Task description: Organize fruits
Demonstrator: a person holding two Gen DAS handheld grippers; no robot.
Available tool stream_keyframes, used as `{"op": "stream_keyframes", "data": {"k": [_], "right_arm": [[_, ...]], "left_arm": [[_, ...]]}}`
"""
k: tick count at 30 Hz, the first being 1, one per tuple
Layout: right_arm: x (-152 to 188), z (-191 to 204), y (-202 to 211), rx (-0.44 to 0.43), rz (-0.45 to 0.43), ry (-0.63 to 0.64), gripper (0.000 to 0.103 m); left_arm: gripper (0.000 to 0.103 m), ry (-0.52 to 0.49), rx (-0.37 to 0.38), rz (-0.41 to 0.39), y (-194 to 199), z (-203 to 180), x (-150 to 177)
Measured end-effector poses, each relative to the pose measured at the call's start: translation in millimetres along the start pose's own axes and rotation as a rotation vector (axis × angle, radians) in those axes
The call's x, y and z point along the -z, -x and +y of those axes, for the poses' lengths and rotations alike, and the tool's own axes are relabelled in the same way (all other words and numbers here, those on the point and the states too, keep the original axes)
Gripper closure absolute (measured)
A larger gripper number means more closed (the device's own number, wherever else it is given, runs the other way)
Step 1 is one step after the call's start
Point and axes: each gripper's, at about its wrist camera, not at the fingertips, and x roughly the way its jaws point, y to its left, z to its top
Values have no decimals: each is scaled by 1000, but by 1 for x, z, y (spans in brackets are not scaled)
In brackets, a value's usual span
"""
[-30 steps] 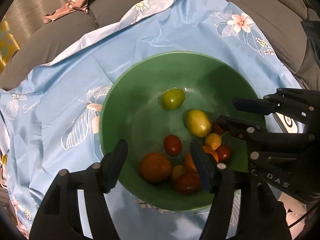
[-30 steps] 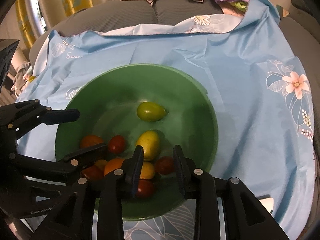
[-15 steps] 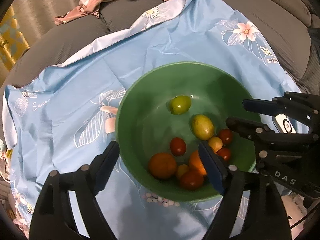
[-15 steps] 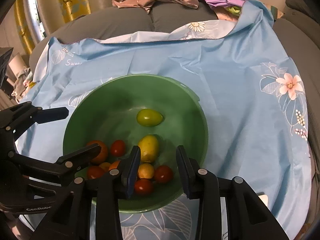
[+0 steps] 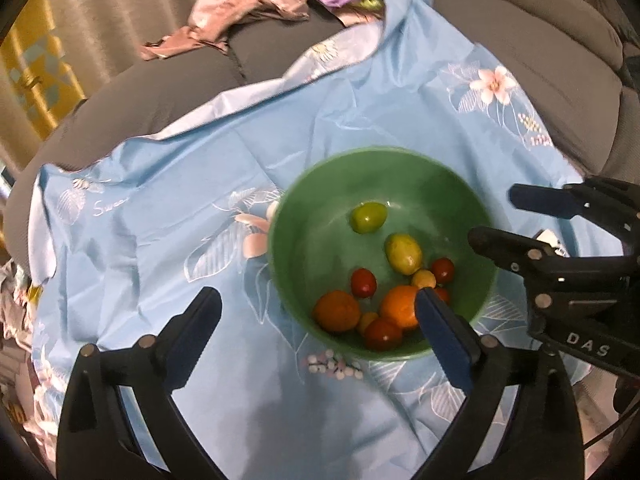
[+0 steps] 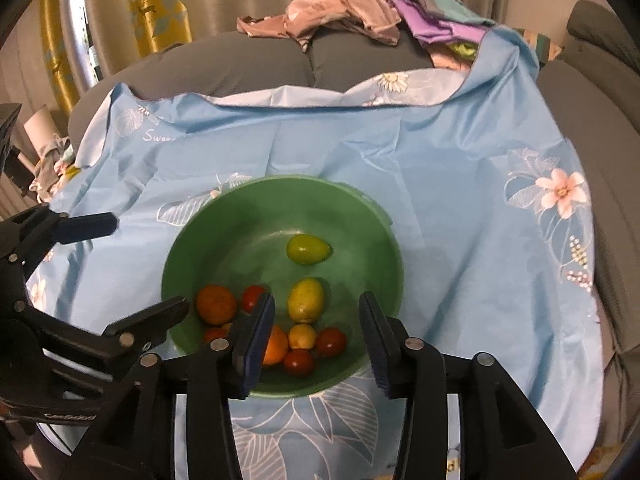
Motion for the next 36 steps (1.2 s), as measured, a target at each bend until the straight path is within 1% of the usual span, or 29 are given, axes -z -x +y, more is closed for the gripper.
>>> {"op": "stream_keyframes", "data": {"k": [3, 6, 8, 11, 13, 16, 21, 26, 32, 36], "right_arm": [[-5, -2, 20, 2, -24, -14, 48], [-8, 0, 40, 18, -43, -15, 48], [-10, 3, 54, 22, -57, -12, 48], [-12, 7, 67, 26, -55, 9, 48], [-12, 11, 76, 21, -54, 28, 48], [-12, 14, 88, 9, -56, 45, 48], [-19, 13, 110, 19, -94, 54, 48], [-20, 15, 111, 2, -93, 54, 48], [-16, 18, 98, -11, -60, 56, 48], [-16, 16, 94, -12, -52, 51, 48]], "left_arm": [[3, 54, 6, -23, 19, 6, -1], [3, 91, -4, -30, 37, 9, -5], [3, 116, 4, -52, 50, 12, -8], [3, 146, 11, -58, 63, 13, -12], [3, 151, -16, -62, 72, 14, -14], [3, 159, -35, -70, 84, 15, -18], [3, 169, -70, -109, 104, 20, -22], [3, 169, -73, -123, 112, 21, -21], [3, 146, -73, -98, 106, 15, -21], [3, 134, -79, -73, 94, 12, -21]]}}
